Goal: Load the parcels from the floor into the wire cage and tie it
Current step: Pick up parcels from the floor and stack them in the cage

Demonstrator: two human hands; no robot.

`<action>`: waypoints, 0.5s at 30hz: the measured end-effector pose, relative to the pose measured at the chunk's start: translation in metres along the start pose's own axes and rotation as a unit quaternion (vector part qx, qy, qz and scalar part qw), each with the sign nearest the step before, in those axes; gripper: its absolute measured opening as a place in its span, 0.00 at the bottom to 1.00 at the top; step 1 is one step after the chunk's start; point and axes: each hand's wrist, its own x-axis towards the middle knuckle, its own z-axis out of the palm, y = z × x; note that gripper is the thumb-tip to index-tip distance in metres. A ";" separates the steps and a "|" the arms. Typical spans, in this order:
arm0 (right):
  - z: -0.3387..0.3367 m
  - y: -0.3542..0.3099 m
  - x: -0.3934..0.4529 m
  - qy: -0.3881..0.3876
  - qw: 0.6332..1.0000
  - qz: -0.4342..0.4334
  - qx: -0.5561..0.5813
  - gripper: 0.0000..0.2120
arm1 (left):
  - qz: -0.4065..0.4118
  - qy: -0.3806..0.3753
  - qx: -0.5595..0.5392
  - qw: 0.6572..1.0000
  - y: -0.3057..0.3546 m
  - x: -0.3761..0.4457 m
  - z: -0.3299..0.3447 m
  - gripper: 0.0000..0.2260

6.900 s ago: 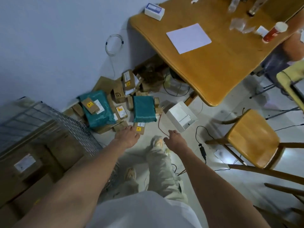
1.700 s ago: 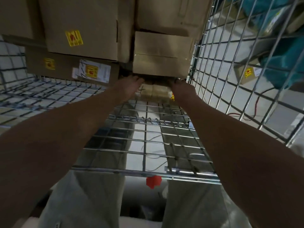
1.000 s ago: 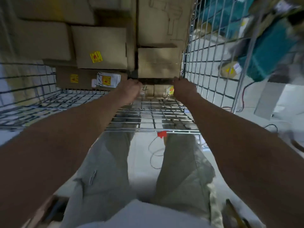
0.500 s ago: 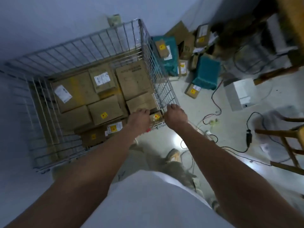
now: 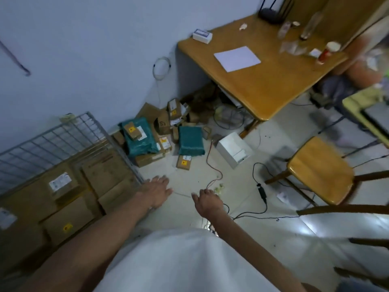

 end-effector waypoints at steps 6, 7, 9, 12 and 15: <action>-0.078 0.034 0.041 0.012 0.999 -0.001 0.036 0.32 | 0.023 0.063 0.010 0.998 0.019 0.039 -0.063 0.29; -0.091 0.039 0.045 0.024 0.999 -0.009 0.037 0.34 | 0.025 0.076 0.026 0.996 0.011 0.046 -0.067 0.29; -0.108 0.052 0.056 0.032 0.999 -0.029 0.017 0.40 | 0.012 0.086 0.033 0.996 -0.013 0.059 -0.078 0.28; -0.130 0.067 0.076 0.009 1.000 -0.012 -0.009 0.39 | -0.017 0.070 -0.011 0.997 -0.043 0.084 -0.097 0.28; -0.155 0.069 0.101 -0.008 0.999 0.030 -0.030 0.30 | -0.024 0.069 -0.048 0.996 -0.057 0.118 -0.115 0.28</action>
